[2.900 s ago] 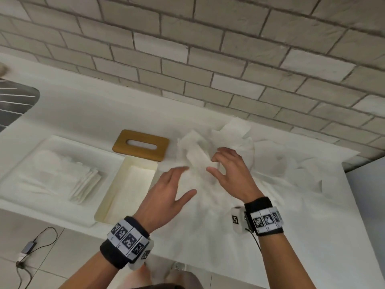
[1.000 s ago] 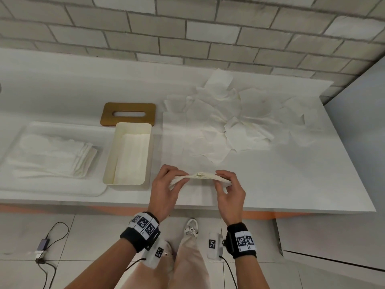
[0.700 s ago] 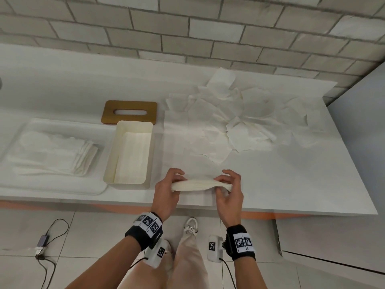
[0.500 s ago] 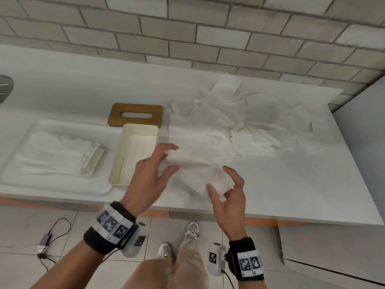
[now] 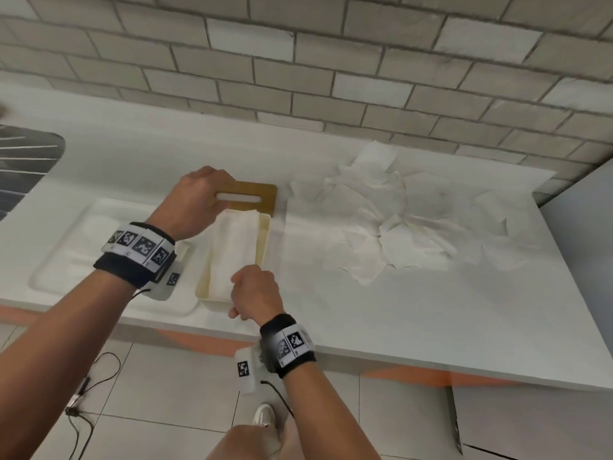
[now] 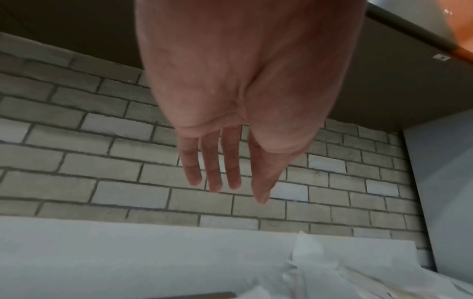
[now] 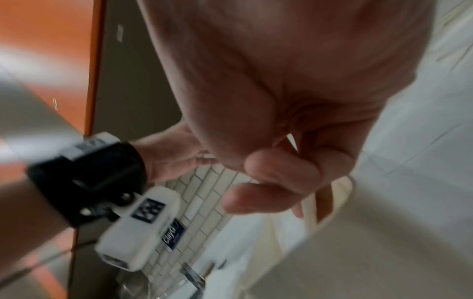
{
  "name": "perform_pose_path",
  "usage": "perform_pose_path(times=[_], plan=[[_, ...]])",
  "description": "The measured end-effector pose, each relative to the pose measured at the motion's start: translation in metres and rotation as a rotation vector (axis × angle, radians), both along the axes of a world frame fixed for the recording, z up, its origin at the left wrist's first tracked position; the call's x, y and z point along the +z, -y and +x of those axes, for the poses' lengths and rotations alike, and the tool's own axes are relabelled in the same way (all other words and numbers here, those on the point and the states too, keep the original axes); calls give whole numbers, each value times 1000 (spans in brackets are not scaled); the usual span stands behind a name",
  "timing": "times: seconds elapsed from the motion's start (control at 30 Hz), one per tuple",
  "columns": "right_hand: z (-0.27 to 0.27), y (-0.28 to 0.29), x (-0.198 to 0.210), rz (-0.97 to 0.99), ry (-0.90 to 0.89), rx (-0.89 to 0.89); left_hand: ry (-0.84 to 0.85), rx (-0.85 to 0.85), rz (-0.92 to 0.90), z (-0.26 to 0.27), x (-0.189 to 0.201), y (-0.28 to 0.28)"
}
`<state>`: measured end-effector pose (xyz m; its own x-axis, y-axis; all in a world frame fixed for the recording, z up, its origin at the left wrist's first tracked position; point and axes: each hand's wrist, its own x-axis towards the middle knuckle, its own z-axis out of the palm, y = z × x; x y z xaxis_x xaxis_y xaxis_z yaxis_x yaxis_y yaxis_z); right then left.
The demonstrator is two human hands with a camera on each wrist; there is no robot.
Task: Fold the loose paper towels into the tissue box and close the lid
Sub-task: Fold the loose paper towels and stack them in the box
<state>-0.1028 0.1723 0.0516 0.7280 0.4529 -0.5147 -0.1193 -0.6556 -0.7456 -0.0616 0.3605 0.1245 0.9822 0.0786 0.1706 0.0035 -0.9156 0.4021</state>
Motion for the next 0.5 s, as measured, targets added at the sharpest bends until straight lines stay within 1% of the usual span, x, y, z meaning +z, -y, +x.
perform_pose_path(times=[0.1, 0.2, 0.33, 0.43, 0.5], plan=[[6, -11, -3, -130, -14, 83, -124, -41, 46, -11, -21, 0], [10, -15, -2, -178, -18, 112, -314, -81, 124, -18, -35, 4], [11, -11, 8, -172, -20, 167, -505, -164, 238, -11, -49, 19], [8, 1, 14, -140, 60, 208, -606, -242, 400, 5, -61, 30], [8, 14, 19, -79, 125, 166, -710, -277, 523, 17, -72, 37]])
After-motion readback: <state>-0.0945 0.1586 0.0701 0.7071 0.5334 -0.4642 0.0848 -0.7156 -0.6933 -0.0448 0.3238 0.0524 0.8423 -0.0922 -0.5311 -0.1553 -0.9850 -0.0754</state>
